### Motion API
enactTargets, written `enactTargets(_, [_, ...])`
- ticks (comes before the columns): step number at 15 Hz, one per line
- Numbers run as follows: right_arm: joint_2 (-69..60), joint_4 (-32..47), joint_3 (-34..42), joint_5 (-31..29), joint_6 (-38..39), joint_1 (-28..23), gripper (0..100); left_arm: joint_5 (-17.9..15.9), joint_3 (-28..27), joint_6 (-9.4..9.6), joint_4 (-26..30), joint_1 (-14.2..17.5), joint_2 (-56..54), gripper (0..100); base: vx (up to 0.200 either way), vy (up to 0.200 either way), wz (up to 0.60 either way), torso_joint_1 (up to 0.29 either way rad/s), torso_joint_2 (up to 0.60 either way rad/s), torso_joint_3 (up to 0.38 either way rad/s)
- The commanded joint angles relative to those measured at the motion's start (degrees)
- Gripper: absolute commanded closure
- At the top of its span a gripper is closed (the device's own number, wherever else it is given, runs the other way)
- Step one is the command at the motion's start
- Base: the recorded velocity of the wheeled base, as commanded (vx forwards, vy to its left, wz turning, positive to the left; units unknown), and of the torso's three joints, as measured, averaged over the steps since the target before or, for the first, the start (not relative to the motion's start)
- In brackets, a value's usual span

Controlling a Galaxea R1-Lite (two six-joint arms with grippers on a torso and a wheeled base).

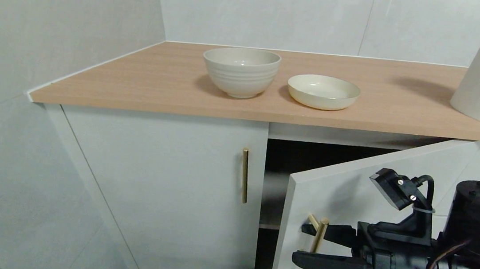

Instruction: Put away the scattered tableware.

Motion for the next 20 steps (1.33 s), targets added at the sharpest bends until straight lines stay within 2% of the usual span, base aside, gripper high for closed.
enactTargets(1, [-0.2, 0.0, 0.1, -0.1, -0.1, 0.1, 0, -4.7, -2.9, -1.13, 0.4, 0.0, 0.5, 0, 0.0, 0.0, 0.0, 0.0, 0.0, 0.0])
enactTargets(2, [-0.2, 0.0, 0.1, -0.1, -0.1, 0.1, 0, -9.8, -6.9, -1.92, 2.2, 0.0, 4.8, 0, 0.0, 0.0, 0.0, 0.0, 0.0, 0.0])
enactTargets(4, [-0.4, 0.0, 0.1, -0.1, -0.1, 0.1, 0, -16.5, -14.6, -3.41, 3.0, -0.2, 13.2, 0, 0.0, 0.0, 0.0, 0.0, 0.0, 0.0])
enactTargets(5, [-0.4, 0.0, 0.1, 0.0, -0.2, 0.2, 0, -19.3, -18.6, -3.5, 3.0, -0.2, 18.0, 0, 0.0, 0.0, 0.0, 0.0, 0.0, 0.0])
enactTargets(6, [-0.5, 0.0, 0.1, -0.2, -0.3, 1.2, 0, -24.9, -27.6, -3.5, 3.0, -0.2, 28.7, 0, 0.0, 0.0, 0.0, 0.0, 0.0, 0.0])
enactTargets(7, [-0.5, 0.0, 0.1, -0.3, -0.3, 1.2, 0, -27.8, -32.4, -3.41, 2.6, -0.3, 36.6, 0, 0.0, 0.0, 0.0, 0.0, 0.0, 0.0])
enactTargets(9, [-0.9, 0.0, 0.1, -0.4, -0.3, 1.2, 0, -29.2, -38.3, -3.5, 0.0, -0.7, 48.6, 0, 0.0, 0.0, 0.0, 0.0, 0.0, 0.0])
enactTargets(11, [-1.2, 0.0, 0.1, -0.4, -0.3, 1.2, 0, -29.5, -39.2, -3.76, -4.2, -4.6, 56.8, 0, 0.0, 0.0, 0.0, 0.0, 0.0, 0.0])
enactTargets(12, [-1.1, 0.0, 0.0, -0.4, -0.3, 1.2, 0, -29.5, -37.6, -5.61, -8.1, -7.0, 60.8, 0, 0.0, 0.0, 0.0, 0.0, 0.0, 0.0])
enactTargets(13, [-0.9, 0.0, 0.1, -0.4, -0.3, 1.2, 0, -29.6, -34.2, -8.33, -11.9, -10.7, 64.5, 0, 0.0, 0.0, 0.0, 0.0, 0.0, 0.0])
enactTargets(15, [-0.5, 0.0, 0.1, -0.4, -0.3, 1.2, 0, -29.6, -30.1, -10.88, -17.2, -15.3, 70.8, 0, 0.0, 0.0, 0.0, 0.0, 0.0, 0.0])
enactTargets(16, [-0.4, 0.0, 0.1, -0.4, -0.3, 1.2, 0, -29.6, -29.0, -11.32, -18.0, -17.1, 72.2, 0, 0.0, 0.0, 0.0, 0.0, 0.0, 0.0])
enactTargets(17, [-0.5, 0.0, 0.1, -0.4, -0.3, 1.2, 0, -29.5, -27.0, -11.59, -18.8, -21.0, 74.6, 0, 0.0, 0.0, 0.0, 0.0, 0.0, 0.0])
enactTargets(18, [-0.6, 0.0, 0.1, -0.4, -0.3, 1.2, 0, -29.5, -26.2, -11.59, -18.8, -22.9, 75.3, 0, 0.0, 0.0, 0.0, 0.0, 0.0, 0.0])
enactTargets(20, [-0.4, 0.0, 0.1, -0.4, -0.3, 1.2, 0, -29.5, -25.8, -12.46, -18.8, -24.8, 75.6, 0, 0.0, 0.0, 0.0, 0.0, 0.0, 0.0])
